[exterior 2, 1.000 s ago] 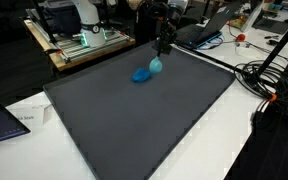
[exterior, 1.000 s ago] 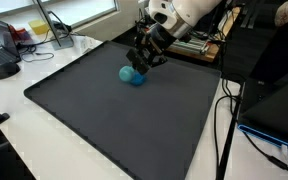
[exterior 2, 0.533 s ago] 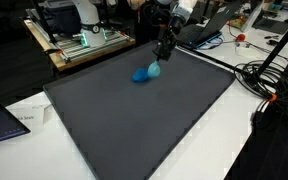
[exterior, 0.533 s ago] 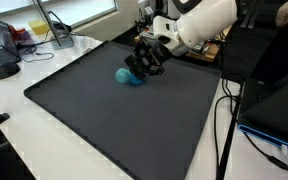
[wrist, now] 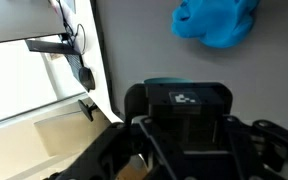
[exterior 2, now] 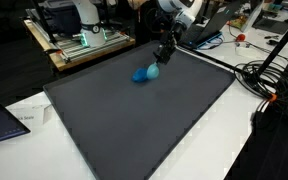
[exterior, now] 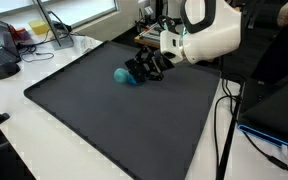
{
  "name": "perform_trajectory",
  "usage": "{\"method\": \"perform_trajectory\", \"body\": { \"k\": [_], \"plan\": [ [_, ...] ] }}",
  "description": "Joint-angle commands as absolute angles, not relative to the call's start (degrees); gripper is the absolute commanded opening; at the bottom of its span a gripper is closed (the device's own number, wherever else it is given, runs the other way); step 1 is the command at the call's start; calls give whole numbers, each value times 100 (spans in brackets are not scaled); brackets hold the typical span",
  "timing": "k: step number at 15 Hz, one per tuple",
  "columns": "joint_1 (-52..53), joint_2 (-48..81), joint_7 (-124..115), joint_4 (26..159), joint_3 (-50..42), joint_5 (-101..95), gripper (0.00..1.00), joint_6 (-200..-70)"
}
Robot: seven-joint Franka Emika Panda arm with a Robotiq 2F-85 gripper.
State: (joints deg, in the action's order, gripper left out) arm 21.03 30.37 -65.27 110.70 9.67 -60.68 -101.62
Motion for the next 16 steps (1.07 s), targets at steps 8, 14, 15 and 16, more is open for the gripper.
{"method": "perform_trajectory", "body": {
  "k": [8,14,15,16],
  "plan": [
    [2361,3359,-6407,10444,1020,-6126,21,-9357],
    [2225,3294,-5941,10352,1098,-5879,21,-9464],
    [2187,3271,-5796,10339,1120,-5786,21,-9501],
    [2166,3260,-5683,10317,1127,-5703,21,-9518]
  ]
}}
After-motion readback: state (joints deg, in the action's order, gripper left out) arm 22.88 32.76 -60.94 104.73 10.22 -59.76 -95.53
